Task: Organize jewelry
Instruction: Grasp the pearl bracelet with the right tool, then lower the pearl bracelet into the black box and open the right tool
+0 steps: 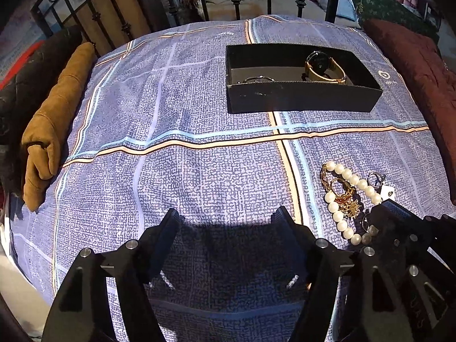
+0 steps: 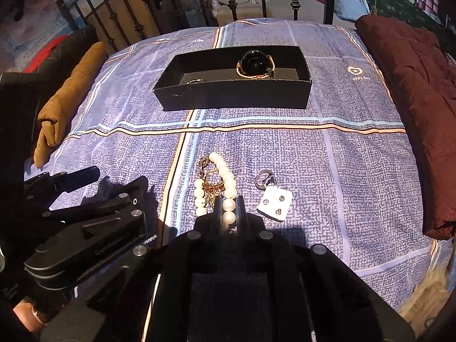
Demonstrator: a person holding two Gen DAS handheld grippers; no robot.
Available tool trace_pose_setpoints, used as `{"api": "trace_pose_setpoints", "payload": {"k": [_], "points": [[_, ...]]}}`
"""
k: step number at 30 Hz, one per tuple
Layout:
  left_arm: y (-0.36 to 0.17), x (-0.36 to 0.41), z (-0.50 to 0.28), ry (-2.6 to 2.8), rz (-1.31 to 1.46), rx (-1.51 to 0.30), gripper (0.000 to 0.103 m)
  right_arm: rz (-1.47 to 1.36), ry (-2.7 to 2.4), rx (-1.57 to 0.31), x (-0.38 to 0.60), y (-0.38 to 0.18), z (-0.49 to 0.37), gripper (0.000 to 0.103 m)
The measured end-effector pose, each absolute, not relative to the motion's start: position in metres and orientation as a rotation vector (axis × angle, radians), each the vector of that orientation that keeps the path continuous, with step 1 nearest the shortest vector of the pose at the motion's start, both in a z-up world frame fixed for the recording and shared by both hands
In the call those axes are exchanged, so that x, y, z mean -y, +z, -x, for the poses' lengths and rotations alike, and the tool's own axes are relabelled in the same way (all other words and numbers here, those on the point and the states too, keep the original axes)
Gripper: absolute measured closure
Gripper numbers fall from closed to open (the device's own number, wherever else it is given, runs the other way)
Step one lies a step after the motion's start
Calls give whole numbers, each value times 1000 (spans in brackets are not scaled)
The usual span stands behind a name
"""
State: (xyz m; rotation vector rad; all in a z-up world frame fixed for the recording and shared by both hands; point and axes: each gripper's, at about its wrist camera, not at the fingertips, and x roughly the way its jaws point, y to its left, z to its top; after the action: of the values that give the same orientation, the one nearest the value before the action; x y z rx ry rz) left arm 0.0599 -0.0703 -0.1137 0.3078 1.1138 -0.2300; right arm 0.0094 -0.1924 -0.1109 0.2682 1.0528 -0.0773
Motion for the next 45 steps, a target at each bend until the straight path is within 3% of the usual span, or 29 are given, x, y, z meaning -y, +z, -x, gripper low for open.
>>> {"api": "trace_pose_setpoints", "payload": {"k": [8, 19, 25, 33, 36, 41, 45], "points": [[-81, 59, -68, -231, -229, -1065, 35, -239, -54, -941, 185, -55, -8, 93], [-19, 87, -121, -215, -190, -940, 35, -194, -96, -837, 201, 1, -71, 93], [-22, 108, -167, -168, -209, -935, 35, -184, -142, -836, 221, -2, -118, 93], [-61, 120, -199, -144, -248, -994, 34, -182, -153, -920, 236, -49, -161, 92], [-74, 119, -202, -129, -259, -1011, 30, -179, -170, -946, 240, -64, -165, 79], [-77, 109, -205, -115, -234, -1026, 26, -196, -211, -942, 249, -68, -160, 41], [-66, 106, -197, -119, -239, -1002, 22, -184, -231, -921, 248, -58, -150, 37]]}}
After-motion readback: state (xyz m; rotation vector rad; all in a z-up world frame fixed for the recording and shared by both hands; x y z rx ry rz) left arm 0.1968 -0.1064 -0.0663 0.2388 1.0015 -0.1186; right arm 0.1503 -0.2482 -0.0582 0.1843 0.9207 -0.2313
